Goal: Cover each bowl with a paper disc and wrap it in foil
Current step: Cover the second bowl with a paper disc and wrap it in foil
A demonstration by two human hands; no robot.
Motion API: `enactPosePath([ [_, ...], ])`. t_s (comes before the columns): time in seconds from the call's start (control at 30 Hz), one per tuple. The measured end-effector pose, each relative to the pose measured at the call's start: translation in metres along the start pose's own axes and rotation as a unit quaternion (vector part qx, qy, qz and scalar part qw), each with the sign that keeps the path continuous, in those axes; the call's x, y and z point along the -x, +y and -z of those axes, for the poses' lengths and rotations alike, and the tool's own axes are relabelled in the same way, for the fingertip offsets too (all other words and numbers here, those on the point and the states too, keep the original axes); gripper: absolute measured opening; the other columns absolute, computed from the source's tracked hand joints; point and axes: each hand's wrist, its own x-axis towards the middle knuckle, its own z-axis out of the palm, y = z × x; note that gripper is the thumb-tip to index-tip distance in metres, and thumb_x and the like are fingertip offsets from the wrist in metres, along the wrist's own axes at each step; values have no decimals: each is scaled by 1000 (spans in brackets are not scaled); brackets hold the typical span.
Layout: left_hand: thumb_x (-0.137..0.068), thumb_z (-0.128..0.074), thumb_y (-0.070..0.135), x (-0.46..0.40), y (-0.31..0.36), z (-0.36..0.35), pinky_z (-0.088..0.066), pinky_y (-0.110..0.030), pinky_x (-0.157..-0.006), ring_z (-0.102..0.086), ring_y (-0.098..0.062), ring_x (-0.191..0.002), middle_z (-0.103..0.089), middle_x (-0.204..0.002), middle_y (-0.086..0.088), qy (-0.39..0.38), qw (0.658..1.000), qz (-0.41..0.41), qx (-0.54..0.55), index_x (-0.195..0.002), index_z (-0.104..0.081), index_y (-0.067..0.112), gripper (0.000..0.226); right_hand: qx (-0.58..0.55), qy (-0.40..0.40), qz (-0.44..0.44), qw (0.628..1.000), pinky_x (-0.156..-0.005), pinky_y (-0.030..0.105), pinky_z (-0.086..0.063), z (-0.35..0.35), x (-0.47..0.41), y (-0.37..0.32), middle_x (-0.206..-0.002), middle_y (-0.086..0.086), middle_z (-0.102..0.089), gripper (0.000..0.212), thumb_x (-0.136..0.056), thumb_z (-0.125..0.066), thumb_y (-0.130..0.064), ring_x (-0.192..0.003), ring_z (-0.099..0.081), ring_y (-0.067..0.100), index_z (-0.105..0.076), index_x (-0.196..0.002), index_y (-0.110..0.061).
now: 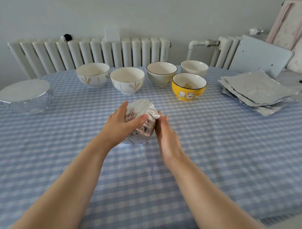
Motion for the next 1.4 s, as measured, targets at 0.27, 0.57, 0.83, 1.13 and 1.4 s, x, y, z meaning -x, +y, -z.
enactPosePath([
  [0.27,-69,-61,81,4,15,-11,-17,-48,-121,-16,-20,-149,-22,-162,5,34,985,-33,-166,-157,-10,26,116,7,186,123,975,-101,30,-48,16,-2,-24,-105,-6,-71,33,-104,-42,-39,-106,-65,9,-70,-102,-22],
  [0.57,-76,-57,77,6,22,-18,-13,-42,-120,-12,-21,-150,-19,-163,2,50,973,-40,-221,-158,-8,24,109,20,164,108,980,-67,16,-45,9,2,-12,-75,-11,-64,31,-92,-61,-46,-66,-58,-4,-61,-85,-17],
  [0.83,-76,-56,77,7,22,-20,-13,-42,-119,-12,-20,-150,-19,-163,3,58,972,-39,-224,-158,-9,23,108,-54,197,87,975,-72,21,-49,-3,3,-12,-89,-9,-69,26,-88,-70,-43,-79,-65,2,-59,-86,-20],
  [1.13,-74,-56,77,9,21,-22,-12,-42,-121,-11,-19,-150,-18,-163,4,60,972,-43,-223,-158,-9,23,110,-96,241,67,963,-55,17,-47,-9,-3,-12,-63,-9,-59,27,-93,-67,-33,-54,-55,0,-52,-80,-14],
  [1.4,-73,-57,78,8,19,-21,-12,-43,-121,-9,-18,-150,-17,-163,4,55,976,-35,-207,-158,-9,24,111,-107,249,47,961,-60,24,-48,-9,-7,-14,-64,-9,-59,28,-92,-68,-31,-55,-55,1,-51,-74,-17],
])
